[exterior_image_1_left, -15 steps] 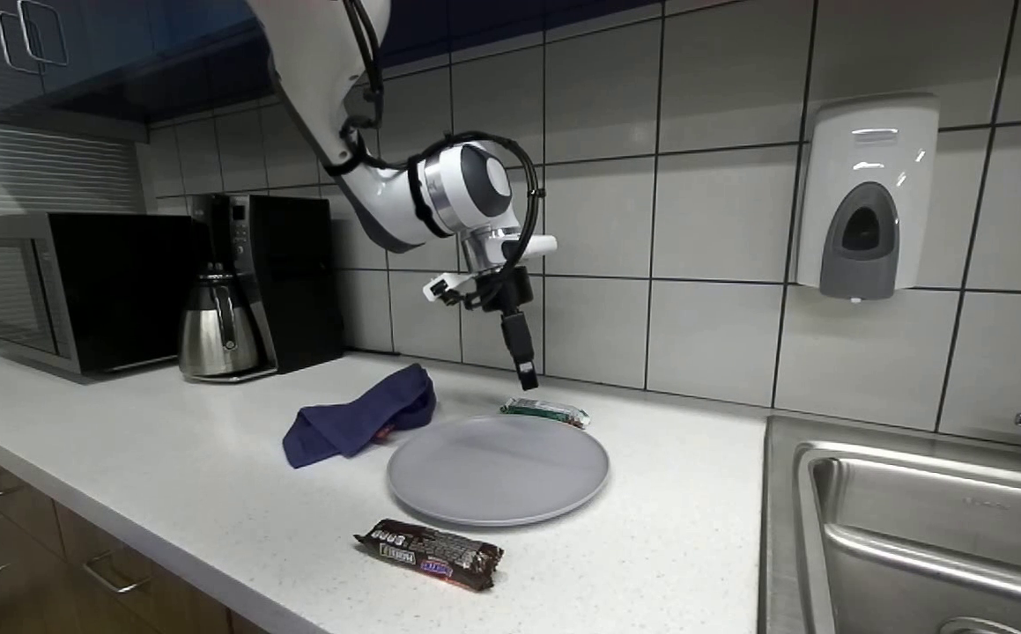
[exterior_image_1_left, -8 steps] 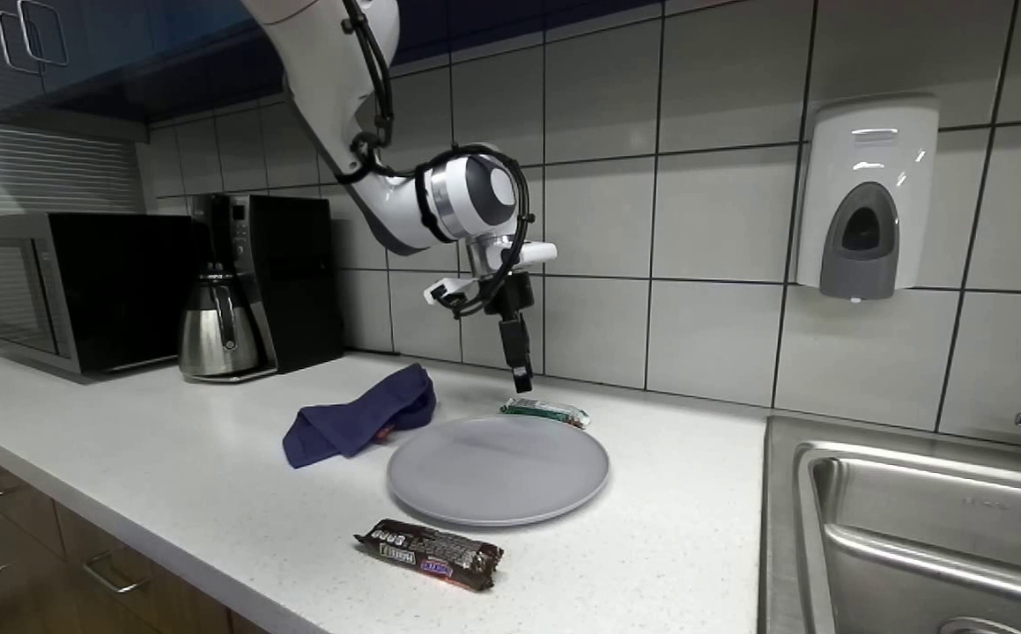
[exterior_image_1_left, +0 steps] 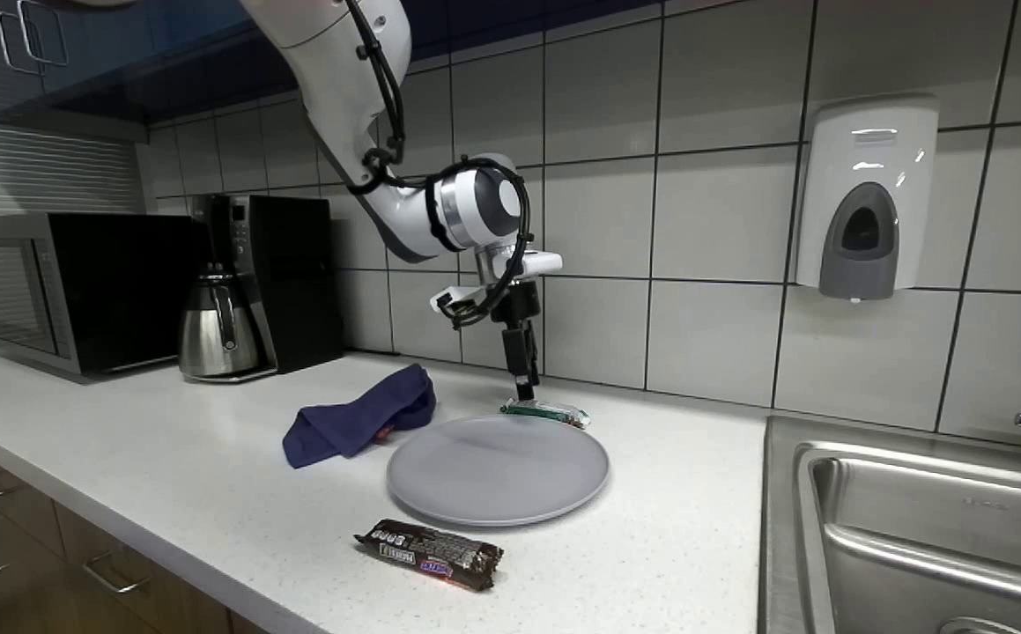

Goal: Move the towel to the counter, then place the snacks onto it

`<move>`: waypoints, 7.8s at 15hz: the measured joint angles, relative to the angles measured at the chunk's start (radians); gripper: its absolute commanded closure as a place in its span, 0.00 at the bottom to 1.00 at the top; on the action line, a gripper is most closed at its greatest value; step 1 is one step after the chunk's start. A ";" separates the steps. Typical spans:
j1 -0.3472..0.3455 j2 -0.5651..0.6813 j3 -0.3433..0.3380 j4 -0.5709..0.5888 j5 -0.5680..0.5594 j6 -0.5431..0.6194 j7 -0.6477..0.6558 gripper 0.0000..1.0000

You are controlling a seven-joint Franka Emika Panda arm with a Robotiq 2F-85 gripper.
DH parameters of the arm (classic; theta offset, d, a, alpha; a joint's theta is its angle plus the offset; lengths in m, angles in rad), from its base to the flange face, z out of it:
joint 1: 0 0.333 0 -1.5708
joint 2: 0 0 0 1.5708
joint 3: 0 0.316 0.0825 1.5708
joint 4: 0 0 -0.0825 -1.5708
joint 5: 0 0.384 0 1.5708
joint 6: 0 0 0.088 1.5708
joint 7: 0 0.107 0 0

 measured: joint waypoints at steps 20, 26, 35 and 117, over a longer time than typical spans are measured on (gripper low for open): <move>-0.028 0.094 -0.002 0.130 0.061 -0.017 0.041 0.00; -0.032 0.117 -0.002 0.154 0.062 -0.021 0.042 0.00; -0.043 0.156 -0.002 0.197 0.071 -0.037 0.042 0.00; 0.003 -0.390 -0.001 -0.538 -0.122 0.118 0.290 0.00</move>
